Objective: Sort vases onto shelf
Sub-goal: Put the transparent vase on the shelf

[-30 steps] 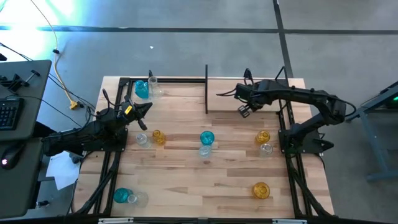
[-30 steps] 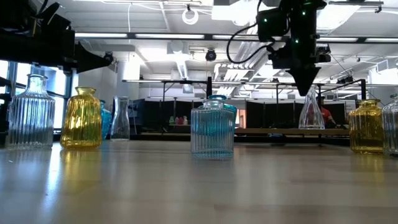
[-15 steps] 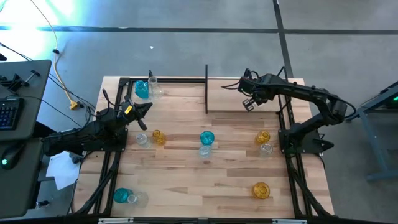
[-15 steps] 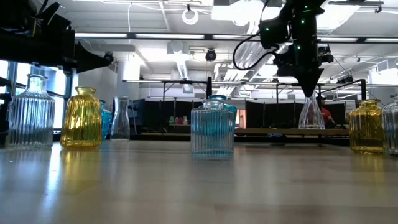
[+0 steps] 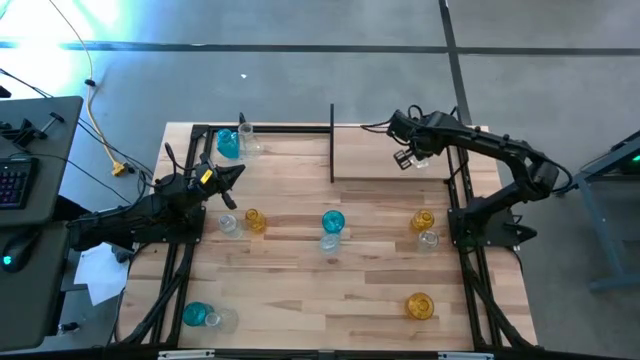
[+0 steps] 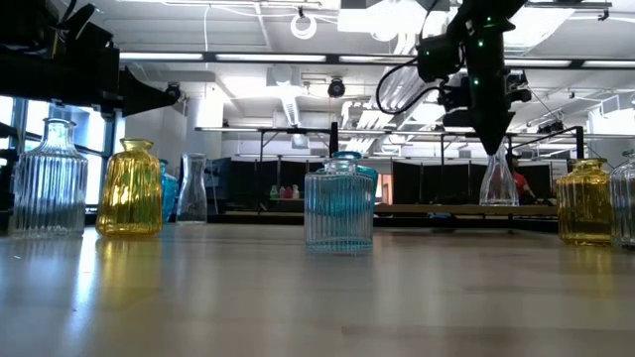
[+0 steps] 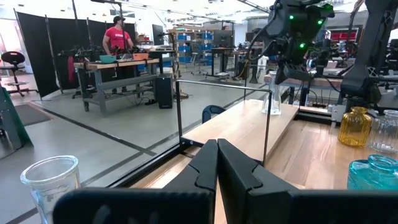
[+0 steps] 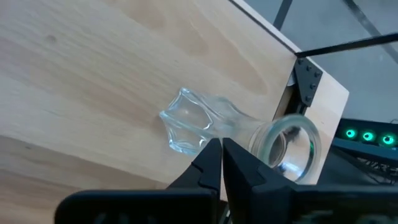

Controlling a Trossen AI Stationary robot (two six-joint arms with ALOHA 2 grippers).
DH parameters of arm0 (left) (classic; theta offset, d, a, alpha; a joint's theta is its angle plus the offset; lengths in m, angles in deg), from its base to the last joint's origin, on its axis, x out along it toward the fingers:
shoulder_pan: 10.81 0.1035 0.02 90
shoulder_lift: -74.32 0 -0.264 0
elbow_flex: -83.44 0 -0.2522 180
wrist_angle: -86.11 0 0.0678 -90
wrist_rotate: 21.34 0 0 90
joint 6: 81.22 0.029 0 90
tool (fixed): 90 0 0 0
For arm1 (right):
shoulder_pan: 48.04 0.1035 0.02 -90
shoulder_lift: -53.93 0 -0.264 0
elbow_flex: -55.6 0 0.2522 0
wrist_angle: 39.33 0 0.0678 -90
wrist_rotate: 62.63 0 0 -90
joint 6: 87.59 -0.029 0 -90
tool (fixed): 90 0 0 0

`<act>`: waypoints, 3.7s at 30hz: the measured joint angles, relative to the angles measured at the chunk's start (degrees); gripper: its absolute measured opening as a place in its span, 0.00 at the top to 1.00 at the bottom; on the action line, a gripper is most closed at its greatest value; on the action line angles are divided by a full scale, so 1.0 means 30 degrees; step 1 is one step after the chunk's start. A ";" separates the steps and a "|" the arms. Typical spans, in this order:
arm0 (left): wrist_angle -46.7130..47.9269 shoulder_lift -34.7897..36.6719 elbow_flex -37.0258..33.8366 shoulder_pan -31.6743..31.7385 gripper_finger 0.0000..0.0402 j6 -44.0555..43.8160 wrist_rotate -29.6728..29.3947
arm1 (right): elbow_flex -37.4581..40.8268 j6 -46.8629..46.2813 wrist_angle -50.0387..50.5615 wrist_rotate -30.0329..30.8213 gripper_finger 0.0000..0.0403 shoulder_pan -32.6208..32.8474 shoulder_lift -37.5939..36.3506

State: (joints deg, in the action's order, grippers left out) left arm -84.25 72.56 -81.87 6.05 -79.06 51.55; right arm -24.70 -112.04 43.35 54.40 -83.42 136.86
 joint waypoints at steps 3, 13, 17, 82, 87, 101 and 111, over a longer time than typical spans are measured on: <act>0.0000 0.0000 0.0006 0.0000 1.00 -0.0001 -0.0004 | 0.0000 0.0326 -0.0248 0.0100 1.00 -0.0230 0.0000; 0.0000 -0.0001 0.0000 -0.0007 1.00 0.0005 0.0002 | -0.0835 0.1137 0.0961 -0.2426 1.00 0.0034 -0.0003; 0.0002 -0.0006 0.0000 -0.0002 1.00 0.0003 0.0001 | -0.0572 0.0309 0.2044 -0.3021 1.00 0.0183 -0.0015; 0.0000 -0.0007 0.0000 -0.0007 1.00 0.0003 0.0002 | -0.0656 0.0627 0.2033 0.0517 1.00 -0.2083 0.0044; 0.0007 -0.0007 0.0007 -0.0007 1.00 -0.0002 0.0002 | -0.0656 0.0615 0.1666 0.0580 1.00 -0.2127 0.0729; 0.0000 0.0000 0.0006 -0.0006 1.00 0.0004 0.0002 | -0.0654 0.0306 0.0940 0.2072 1.00 -0.2485 0.1814; 0.0000 -0.0004 0.0004 -0.0004 1.00 0.0001 0.0002 | -0.0656 0.0581 0.0719 0.2416 1.00 -0.3225 0.1814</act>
State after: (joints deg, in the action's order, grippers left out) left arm -84.25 72.55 -81.86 6.04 -79.06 51.56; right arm -26.67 -110.29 45.51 61.64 -93.09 142.31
